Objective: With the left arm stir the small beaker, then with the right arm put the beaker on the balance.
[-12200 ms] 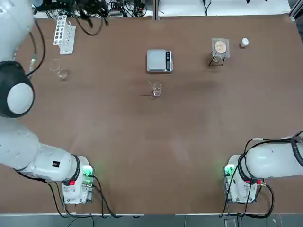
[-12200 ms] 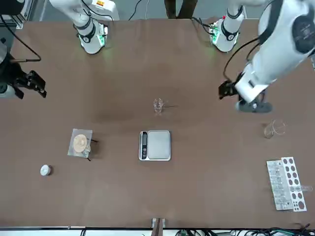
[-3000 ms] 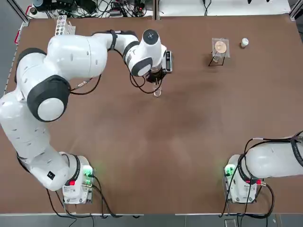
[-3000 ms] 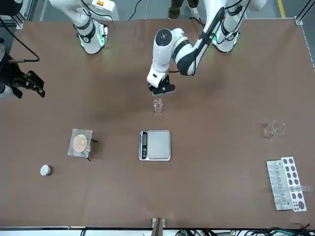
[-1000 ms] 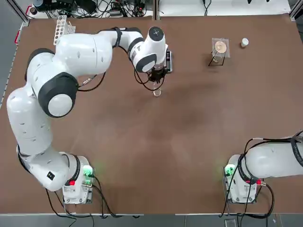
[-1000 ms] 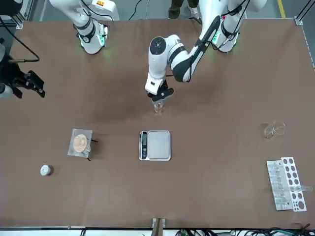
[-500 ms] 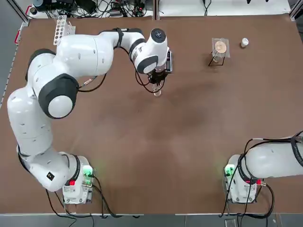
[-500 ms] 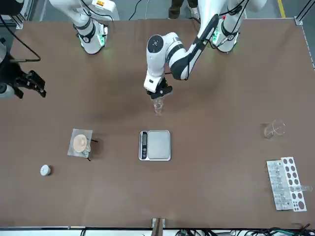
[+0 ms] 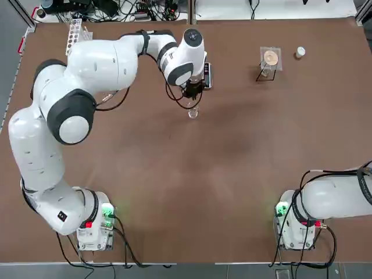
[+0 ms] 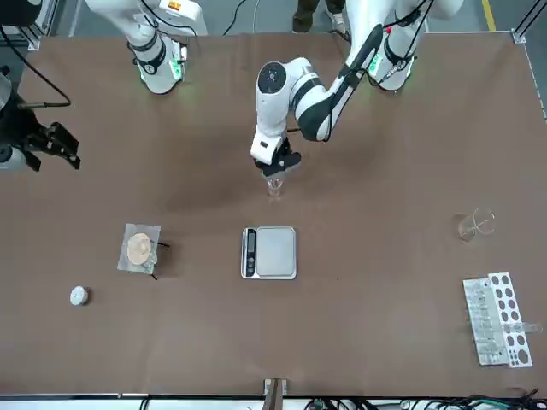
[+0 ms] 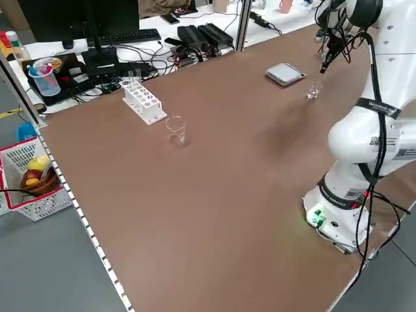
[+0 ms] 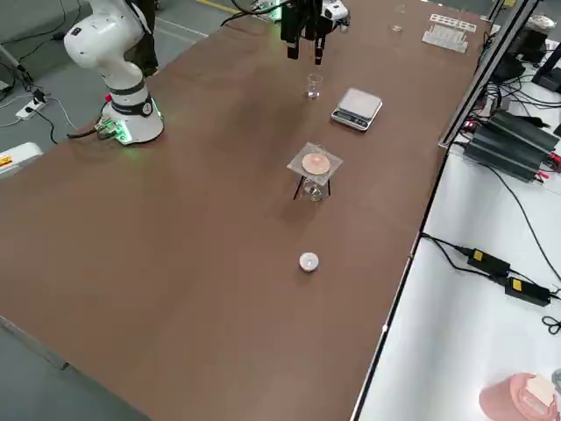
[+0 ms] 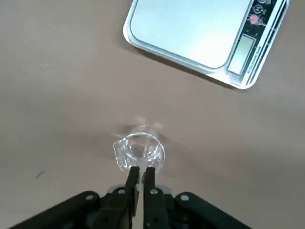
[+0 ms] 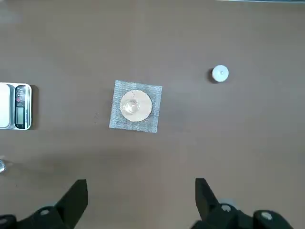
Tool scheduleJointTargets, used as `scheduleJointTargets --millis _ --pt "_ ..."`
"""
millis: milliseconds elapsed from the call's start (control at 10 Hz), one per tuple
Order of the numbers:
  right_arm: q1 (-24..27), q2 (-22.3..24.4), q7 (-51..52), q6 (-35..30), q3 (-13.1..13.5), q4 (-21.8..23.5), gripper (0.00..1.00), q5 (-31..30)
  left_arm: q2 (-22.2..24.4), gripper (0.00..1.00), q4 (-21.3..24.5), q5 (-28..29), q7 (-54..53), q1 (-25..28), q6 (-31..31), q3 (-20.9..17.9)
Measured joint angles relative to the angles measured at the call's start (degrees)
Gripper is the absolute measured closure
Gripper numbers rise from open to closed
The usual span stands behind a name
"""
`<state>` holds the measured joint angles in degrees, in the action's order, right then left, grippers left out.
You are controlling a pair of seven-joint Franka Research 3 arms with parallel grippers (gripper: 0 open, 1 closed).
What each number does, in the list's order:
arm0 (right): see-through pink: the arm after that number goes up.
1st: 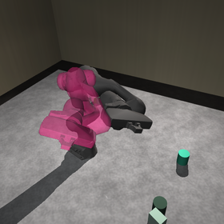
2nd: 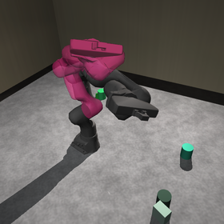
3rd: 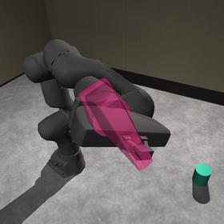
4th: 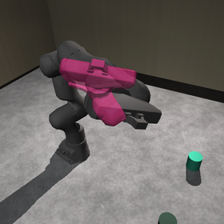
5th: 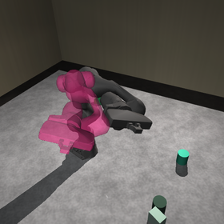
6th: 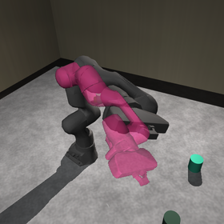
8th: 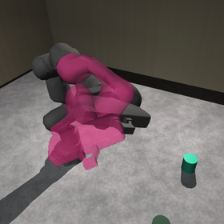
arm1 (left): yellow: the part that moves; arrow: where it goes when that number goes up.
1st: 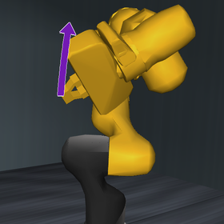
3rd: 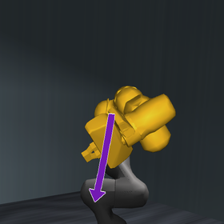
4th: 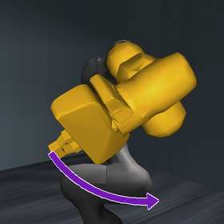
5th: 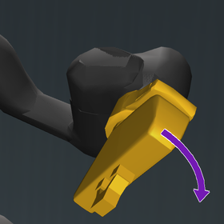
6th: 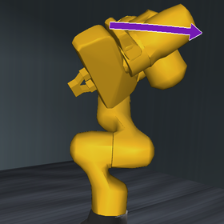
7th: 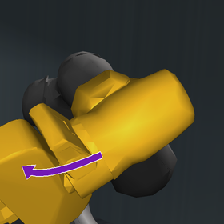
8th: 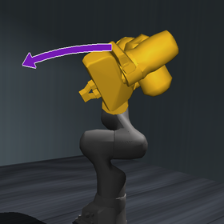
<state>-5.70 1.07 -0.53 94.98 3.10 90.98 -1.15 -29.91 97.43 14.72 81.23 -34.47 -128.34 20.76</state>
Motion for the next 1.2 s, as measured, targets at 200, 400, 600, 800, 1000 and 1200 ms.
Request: scheduleJointTargets --millis 200,400,600,800,1000,1200 --pt "0.0 0.0 0.0 0.0 0.0 0.0 0.0 0.0 -0.1 0.93 0.0 0.0 0.1 -0.4 0.5 0.2" --pt "0.0 0.0 0.0 0.0 0.0 0.0 0.0 0.0 -0.1 0.93 0.0 0.0 0.1 -0.5 2.0 0.2" --pt "0.0 0.0 0.0 0.0 0.0 0.0 0.0 0.0 -0.1 0.93 0.0 0.0 0.0 -0.4 2.9 0.2" --pt "0.0 0.0 0.0 0.0 0.0 0.0 0.0 0.0 -0.1 0.93 -0.2 0.0 0.0 0.1 3.0 0.1" --pt "0.0 0.0 0.0 0.0 0.0 0.0 0.0 0.0 -0.1 0.93 -0.8 0.0 0.0 0.1 3.0 0.2" --pt "0.0 0.0 0.0 0.0 0.0 0.0 0.0 0.0 -0.1 0.93 -1.2 0.0 0.0 -0.3 3.0 0.2"
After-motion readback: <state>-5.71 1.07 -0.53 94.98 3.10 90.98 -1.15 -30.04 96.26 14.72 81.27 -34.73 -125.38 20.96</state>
